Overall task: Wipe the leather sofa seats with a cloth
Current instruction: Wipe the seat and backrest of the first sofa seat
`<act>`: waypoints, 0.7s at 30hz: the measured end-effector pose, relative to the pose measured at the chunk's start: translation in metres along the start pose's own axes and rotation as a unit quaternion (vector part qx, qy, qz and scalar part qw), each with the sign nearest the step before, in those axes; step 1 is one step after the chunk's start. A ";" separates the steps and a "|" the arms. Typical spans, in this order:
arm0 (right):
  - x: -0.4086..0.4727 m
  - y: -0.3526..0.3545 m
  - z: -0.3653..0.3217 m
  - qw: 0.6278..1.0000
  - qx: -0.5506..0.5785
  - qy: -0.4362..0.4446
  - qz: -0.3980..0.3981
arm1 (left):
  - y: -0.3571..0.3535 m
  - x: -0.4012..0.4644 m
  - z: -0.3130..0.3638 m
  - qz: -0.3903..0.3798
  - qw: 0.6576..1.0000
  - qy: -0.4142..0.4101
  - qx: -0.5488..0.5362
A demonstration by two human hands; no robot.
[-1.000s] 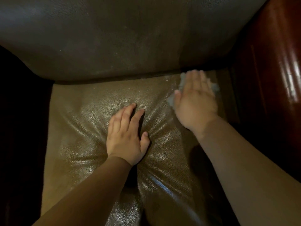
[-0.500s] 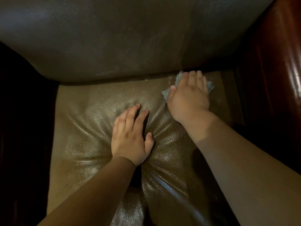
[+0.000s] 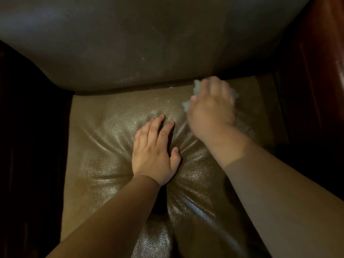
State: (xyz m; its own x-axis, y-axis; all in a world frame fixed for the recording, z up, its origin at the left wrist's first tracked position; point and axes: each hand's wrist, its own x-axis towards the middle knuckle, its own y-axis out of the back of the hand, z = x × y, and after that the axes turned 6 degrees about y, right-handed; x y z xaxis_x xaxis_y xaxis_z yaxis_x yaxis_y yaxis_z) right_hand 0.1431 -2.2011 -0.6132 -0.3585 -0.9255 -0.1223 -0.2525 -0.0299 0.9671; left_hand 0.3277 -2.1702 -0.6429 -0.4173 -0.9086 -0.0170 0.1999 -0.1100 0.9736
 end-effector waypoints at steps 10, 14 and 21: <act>-0.007 0.026 0.055 0.990 -0.058 0.093 -0.084 | 0.001 0.000 -0.001 0.003 1.000 0.002 -0.026; 0.001 0.017 0.027 0.996 -0.036 0.011 -0.078 | -0.001 -0.001 -0.002 0.010 0.999 -0.001 -0.033; -0.024 0.014 0.004 0.969 -0.014 0.223 -0.105 | 0.004 -0.002 0.000 0.009 0.999 0.005 -0.050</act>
State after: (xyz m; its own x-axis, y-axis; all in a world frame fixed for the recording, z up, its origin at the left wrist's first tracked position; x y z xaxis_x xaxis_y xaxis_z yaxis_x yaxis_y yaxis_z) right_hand 0.1446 -2.1781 -0.5974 0.1236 -0.9689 -0.2145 -0.2512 -0.2397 0.9378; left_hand 0.3295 -2.1690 -0.6393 -0.4045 -0.9145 -0.0026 0.2952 -0.1333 0.9461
